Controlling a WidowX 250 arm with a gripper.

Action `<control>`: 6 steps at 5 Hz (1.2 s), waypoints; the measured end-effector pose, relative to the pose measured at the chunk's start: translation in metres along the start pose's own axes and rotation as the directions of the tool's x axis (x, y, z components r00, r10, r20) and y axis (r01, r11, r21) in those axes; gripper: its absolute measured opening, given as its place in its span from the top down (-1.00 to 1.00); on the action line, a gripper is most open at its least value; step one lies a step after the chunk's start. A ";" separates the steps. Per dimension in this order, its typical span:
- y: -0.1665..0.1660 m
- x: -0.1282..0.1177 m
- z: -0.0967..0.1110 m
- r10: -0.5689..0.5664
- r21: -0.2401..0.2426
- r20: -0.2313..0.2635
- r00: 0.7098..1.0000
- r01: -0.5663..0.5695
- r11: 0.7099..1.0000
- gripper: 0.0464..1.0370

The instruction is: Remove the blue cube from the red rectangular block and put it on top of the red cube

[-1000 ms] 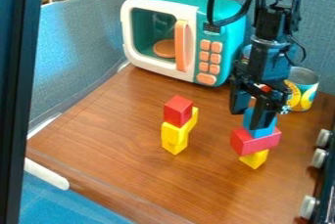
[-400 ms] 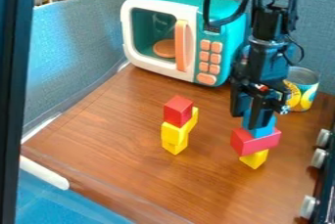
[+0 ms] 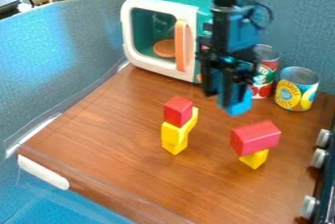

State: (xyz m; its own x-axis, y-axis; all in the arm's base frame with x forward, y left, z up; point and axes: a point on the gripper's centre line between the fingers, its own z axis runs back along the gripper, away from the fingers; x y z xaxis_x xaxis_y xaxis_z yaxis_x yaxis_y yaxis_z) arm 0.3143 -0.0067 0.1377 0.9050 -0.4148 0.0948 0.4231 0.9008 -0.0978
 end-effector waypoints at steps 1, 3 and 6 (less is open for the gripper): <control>0.003 -0.017 -0.004 -0.005 -0.022 -0.039 0.999 0.004 1.000 0.01; 0.025 -0.034 -0.015 0.060 -0.003 -0.105 0.993 -0.061 0.998 0.01; 0.035 -0.024 0.002 0.089 0.015 -0.039 0.995 -0.088 0.996 0.01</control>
State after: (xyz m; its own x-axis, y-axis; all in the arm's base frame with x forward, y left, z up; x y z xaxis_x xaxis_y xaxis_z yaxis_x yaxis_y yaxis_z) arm 0.3076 0.0350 0.1345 0.9399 -0.3380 0.0474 0.3410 0.9357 -0.0907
